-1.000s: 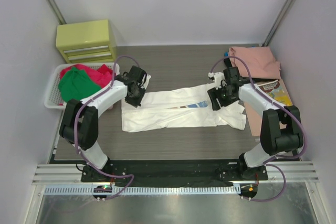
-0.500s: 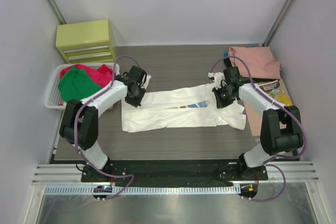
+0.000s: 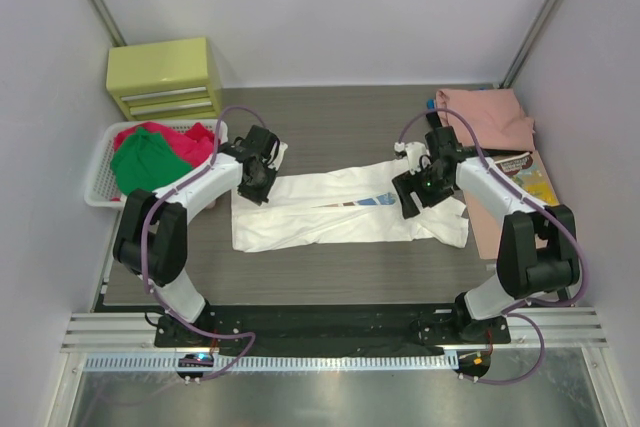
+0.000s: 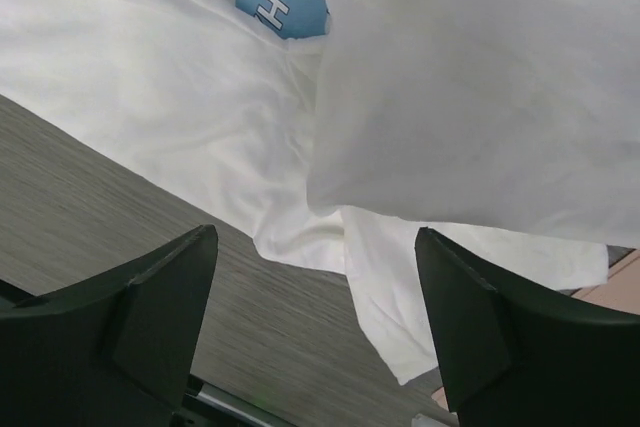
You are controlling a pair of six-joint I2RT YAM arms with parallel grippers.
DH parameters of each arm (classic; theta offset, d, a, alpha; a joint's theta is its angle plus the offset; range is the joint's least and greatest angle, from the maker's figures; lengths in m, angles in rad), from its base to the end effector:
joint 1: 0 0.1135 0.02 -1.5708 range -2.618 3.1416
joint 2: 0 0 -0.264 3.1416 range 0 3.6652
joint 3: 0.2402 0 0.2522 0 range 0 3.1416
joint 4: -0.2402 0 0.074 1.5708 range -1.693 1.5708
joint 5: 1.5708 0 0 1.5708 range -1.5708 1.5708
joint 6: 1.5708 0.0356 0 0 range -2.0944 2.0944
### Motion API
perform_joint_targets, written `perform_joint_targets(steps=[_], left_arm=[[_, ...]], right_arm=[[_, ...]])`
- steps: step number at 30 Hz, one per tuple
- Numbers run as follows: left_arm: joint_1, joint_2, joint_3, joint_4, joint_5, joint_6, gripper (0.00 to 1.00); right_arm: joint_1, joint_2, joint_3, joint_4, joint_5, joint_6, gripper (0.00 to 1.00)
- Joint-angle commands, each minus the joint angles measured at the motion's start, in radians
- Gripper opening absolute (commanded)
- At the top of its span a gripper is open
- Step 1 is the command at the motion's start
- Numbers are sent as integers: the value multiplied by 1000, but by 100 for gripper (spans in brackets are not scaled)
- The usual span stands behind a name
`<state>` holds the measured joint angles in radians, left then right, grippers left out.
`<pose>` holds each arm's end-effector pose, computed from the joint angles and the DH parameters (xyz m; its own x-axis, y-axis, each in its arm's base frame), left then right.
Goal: Fold and stack the t-shirts
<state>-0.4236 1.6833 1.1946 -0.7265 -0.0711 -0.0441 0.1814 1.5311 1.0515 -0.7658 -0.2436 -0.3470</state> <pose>0.3039 -0.1343 0.2111 -0.8708 0.3444 -0.3507 0.3494 0.9356 0.0512 0.2829 0.0606 0.2146 -0.7911 -0.4806 -0.3784 -0.5529 0.8265 0.1062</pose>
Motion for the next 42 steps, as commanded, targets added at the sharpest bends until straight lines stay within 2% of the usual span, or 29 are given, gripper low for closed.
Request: perform_joint_targets(steps=[1,4,8,18,21,26,27,30,35,39,42], left_arm=[[2,-27,36,-8,-10,13,0],[2,-48,10,5,-13,19,0],[2,-37,17,13,-4,18,0],[2,-34,16,4,2,20,0],[2,-50,0,9,-4,26,0],[2,-39,6,12,2,26,0],[2,-30,11,10,5,24,0],[2,-17,29,1,10,21,0],[2,-13,26,-2,11,23,0],[2,-20,23,-2,8,24,0],[2,-19,22,1,8,26,0]], right_arm=[[-2,-89,18,-9,75,-29,88],[-58,-190,16,3,83,-50,93],[-117,-198,15,6,90,-61,93],[-169,13,1,147,96,-50,90],[-236,72,30,158,87,-58,89],[-270,127,50,168,83,-61,74],[-270,136,53,168,75,-57,66],[-272,132,48,169,63,-52,58],[-272,97,38,151,61,-64,59],[-272,14,44,99,43,-67,51],[-270,-66,38,76,18,-64,38]])
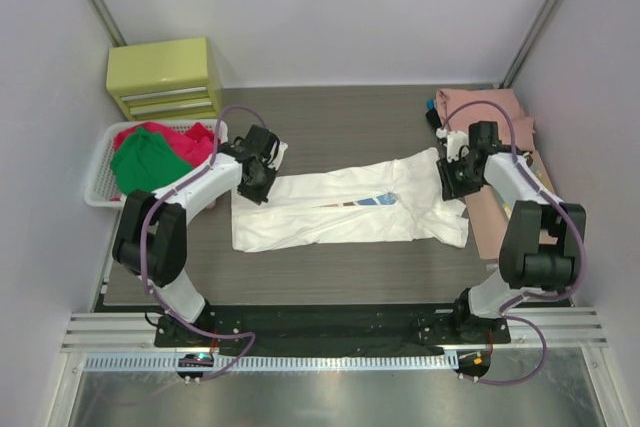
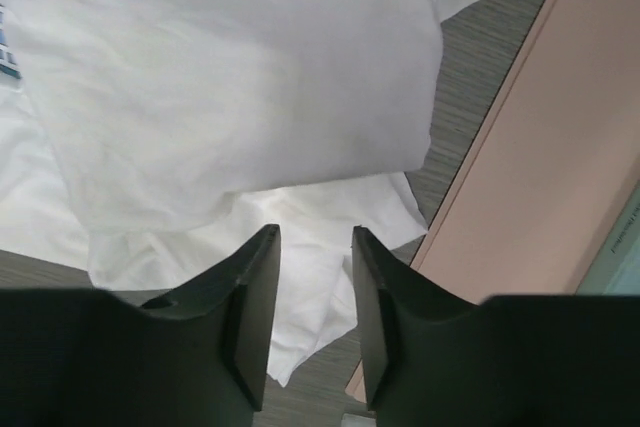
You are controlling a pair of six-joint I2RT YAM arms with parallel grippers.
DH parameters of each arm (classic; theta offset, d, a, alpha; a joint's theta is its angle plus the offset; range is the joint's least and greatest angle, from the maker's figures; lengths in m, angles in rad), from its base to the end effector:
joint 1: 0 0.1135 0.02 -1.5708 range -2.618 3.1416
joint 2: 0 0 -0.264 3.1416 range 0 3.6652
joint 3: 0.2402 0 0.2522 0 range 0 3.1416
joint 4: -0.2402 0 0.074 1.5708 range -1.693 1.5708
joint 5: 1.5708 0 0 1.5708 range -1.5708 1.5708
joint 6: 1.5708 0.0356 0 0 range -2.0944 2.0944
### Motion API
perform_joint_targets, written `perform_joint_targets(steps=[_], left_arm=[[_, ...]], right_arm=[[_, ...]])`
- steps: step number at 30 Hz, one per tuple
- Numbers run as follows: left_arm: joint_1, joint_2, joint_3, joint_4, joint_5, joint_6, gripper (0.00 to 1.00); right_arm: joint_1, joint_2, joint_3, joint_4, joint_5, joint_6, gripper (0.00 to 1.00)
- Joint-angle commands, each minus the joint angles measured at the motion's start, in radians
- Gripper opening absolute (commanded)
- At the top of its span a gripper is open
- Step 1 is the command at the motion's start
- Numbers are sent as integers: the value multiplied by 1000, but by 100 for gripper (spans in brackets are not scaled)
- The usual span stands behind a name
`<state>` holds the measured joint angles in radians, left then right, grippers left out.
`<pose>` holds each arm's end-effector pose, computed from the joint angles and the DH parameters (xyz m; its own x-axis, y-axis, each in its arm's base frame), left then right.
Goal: Fold and stack the t-shirts
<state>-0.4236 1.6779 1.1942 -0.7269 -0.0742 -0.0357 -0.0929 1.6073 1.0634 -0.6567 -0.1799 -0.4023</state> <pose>0.3034 -0.1339 0.2127 -0.8663 0.3516 -0.3547 0.3554 0.9330 0.0567 0.3090 -0.0224 0.2003 -0.8646 -0.3063 -0.3982 -0.3388 0.9408 0.0118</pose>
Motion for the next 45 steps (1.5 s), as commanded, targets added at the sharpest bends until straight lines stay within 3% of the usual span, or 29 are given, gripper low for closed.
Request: perform_joint_targets(steps=[1,4,7,19,21,23,25,28,33,45], left_arm=[[2,-11,25,1,14,17,0],[2,12,44,-8,21,11,0],[2,11,51,-14,24,10,0],[2,-17,31,-11,16,16,0],[2,-15,33,-11,16,16,0],[2,-14,35,-11,16,16,0],[2,-14,31,-9,19,16,0],[2,-10,31,-9,19,16,0],[2,-12,27,-9,21,19,0],[2,20,51,-19,36,14,0]], right_arm=[[4,-150,27,-40,-49,-6,36],[4,-141,32,-40,-53,-3,34],[4,-86,35,-29,-56,-4,41],[4,103,63,63,-55,29,50],[4,109,61,65,-56,33,42],[4,100,53,71,-47,36,24],[4,92,44,75,-41,33,13],[4,80,37,71,-41,26,13],[4,39,30,34,-29,8,1],[4,-116,44,-99,-53,-29,1]])
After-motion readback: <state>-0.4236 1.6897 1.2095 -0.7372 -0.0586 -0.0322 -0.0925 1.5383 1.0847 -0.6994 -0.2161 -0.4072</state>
